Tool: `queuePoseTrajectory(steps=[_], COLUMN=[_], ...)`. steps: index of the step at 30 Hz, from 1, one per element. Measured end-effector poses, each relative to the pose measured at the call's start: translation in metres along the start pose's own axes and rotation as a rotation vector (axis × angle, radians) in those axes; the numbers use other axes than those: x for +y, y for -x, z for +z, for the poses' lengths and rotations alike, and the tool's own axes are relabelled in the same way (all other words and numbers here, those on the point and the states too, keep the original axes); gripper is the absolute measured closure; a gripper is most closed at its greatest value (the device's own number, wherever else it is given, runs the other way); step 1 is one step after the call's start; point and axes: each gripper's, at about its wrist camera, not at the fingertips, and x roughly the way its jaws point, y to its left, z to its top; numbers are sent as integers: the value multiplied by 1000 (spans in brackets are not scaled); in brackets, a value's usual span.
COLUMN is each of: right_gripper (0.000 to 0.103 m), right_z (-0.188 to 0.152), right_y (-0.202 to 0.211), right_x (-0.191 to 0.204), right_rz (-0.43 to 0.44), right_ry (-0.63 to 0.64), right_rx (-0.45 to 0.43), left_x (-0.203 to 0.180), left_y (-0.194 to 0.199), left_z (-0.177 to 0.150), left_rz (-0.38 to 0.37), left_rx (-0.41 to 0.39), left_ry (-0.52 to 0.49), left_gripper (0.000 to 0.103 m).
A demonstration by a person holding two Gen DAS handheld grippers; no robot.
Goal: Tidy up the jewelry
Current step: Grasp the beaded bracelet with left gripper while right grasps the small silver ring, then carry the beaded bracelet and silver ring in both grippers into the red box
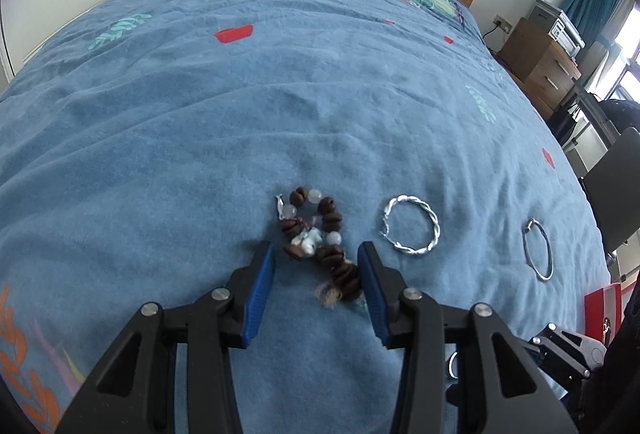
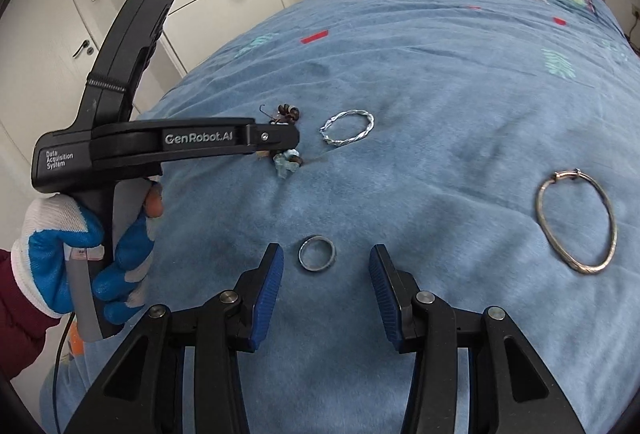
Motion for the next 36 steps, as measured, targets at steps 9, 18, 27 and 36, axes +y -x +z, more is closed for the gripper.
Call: queuePoseTrajectory(steps=[9, 18, 27, 36], right_gripper=[72, 82, 83, 83], right_z=[-3, -2, -10, -17], right_y=[-18, -14, -1, 14], right_x=[13, 14, 18, 25], right_rz=[-31, -42, -49, -64], right_ry=[82, 87, 74, 47], right_rx=[16, 7, -6, -19], left_x=[2, -7, -24, -35], left_y=[2, 24, 49, 76], left_z=[-11, -30, -59, -74], left_rz=[33, 79, 158, 172], left_rx=[-59, -86, -123, -152], left_ry=[-44, -82, -128, -138], left_gripper=[86, 93, 93, 93])
